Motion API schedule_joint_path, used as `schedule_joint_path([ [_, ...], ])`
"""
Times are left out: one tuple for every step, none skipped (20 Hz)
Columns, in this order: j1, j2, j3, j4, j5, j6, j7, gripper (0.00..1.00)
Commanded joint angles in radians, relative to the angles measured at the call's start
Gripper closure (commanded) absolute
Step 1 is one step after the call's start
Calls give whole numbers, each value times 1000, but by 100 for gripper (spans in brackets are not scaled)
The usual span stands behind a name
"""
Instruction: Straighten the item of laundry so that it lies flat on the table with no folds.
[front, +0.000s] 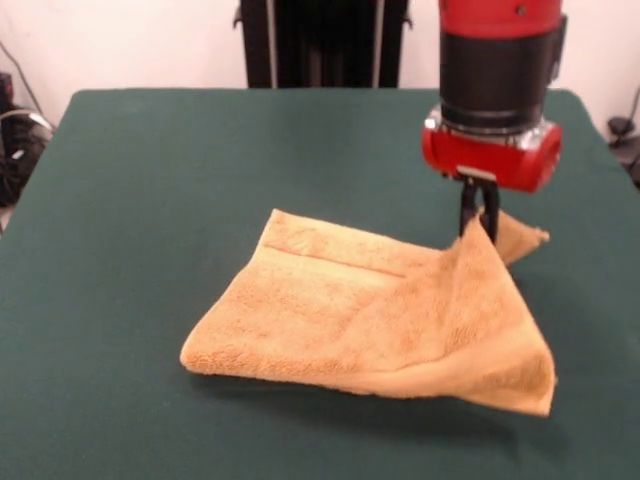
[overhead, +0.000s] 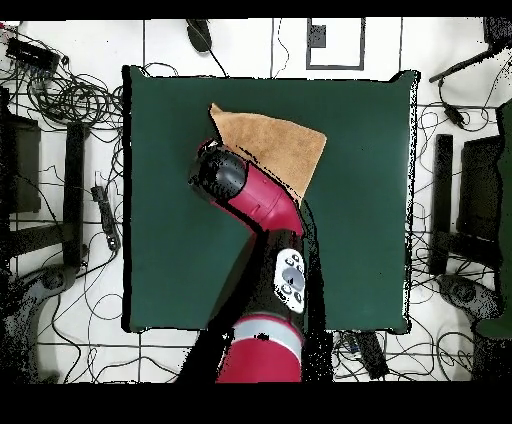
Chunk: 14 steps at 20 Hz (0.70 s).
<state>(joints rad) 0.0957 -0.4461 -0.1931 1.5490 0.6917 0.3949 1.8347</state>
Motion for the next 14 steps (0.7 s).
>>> schedule_joint_path([
  [-12,-77,55,263,14,77,236,100],
  [-20,-81,57,272,8,70,221,100],
  [-29,-83,60,276,1,59,207,100],
  [-37,-80,66,273,-4,54,197,100],
  [-54,-74,89,278,-1,28,180,100],
  [-74,-66,116,277,3,0,163,100],
  [-81,-59,126,272,2,-4,158,100],
  [-72,-55,108,262,-7,6,169,100],
  [-63,-58,94,260,-14,12,177,100],
  [-59,-69,83,270,-19,22,181,100],
  [-49,-78,61,274,-30,43,189,100],
  [-63,-89,74,295,-34,23,168,100],
  [-68,-94,74,306,-39,29,161,100],
  [-69,-103,70,320,-42,26,159,100],
])
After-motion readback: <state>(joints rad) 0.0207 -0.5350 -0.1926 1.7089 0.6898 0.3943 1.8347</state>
